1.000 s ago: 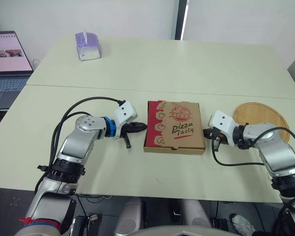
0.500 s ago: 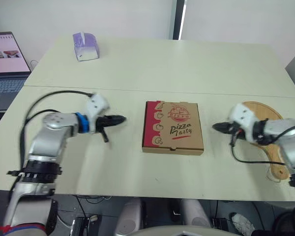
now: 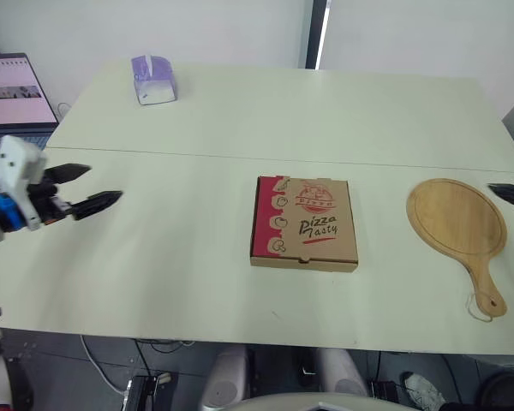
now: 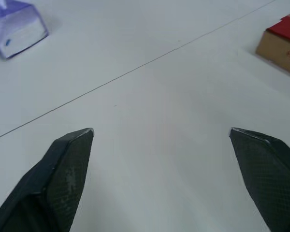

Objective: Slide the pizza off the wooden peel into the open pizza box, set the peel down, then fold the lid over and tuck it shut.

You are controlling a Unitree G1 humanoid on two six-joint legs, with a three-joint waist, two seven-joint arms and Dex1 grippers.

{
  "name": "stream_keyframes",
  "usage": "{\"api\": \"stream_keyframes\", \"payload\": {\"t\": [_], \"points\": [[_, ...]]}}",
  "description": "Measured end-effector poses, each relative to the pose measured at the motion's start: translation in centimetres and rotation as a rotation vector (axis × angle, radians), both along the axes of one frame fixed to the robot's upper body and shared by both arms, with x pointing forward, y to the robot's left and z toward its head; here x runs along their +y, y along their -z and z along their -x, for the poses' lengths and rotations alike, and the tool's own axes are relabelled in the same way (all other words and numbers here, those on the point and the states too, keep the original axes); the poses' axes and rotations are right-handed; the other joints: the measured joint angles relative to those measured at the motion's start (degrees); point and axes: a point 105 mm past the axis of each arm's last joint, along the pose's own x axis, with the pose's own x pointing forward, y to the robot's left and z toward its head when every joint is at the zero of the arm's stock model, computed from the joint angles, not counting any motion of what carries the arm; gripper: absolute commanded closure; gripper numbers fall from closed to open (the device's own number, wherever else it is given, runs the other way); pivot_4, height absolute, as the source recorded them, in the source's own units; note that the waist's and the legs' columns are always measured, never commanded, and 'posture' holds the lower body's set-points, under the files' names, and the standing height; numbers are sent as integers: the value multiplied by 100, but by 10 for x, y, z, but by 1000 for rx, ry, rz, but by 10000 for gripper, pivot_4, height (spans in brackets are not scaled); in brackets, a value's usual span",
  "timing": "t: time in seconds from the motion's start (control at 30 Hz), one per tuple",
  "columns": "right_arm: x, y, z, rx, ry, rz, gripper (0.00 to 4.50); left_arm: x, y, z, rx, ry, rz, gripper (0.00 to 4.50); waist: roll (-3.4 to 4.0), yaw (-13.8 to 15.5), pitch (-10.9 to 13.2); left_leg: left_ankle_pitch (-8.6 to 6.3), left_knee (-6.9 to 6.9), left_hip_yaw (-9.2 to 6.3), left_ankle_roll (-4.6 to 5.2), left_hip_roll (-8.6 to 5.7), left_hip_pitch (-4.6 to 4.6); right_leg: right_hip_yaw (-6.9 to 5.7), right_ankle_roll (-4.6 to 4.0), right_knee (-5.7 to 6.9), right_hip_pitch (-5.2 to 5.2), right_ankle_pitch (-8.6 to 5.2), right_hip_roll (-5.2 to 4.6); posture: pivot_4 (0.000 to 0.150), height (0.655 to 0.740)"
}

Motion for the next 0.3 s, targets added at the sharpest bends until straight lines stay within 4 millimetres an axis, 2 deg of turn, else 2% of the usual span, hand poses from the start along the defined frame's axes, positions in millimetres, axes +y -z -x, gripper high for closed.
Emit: {"api": "stream_keyframes", "payload": {"t": [0.07, 0.13, 0.3], "points": [[-11, 4, 7, 13, 35, -3, 0, 15, 4, 2, -3, -65, 9, 151, 1, -10, 0, 0, -2, 4, 1, 2, 6, 3, 0, 1, 2, 0, 0, 1500, 7400], [-12, 8, 8, 31, 33, -8, 0, 22, 7, 1, 2, -111, 8, 151, 3, -12, 1, -1, -2, 11, 1, 2, 13, 8, 0, 2, 6, 0, 0, 1500, 7400], [-8, 10, 6, 29, 19, -6, 0, 23, 7, -8, -8, -134, -53, 151, 4, -16, 1, -1, -3, 28, 2, 4, 36, 18, 1, 8, 21, 0, 1, 1500, 7400]]}}
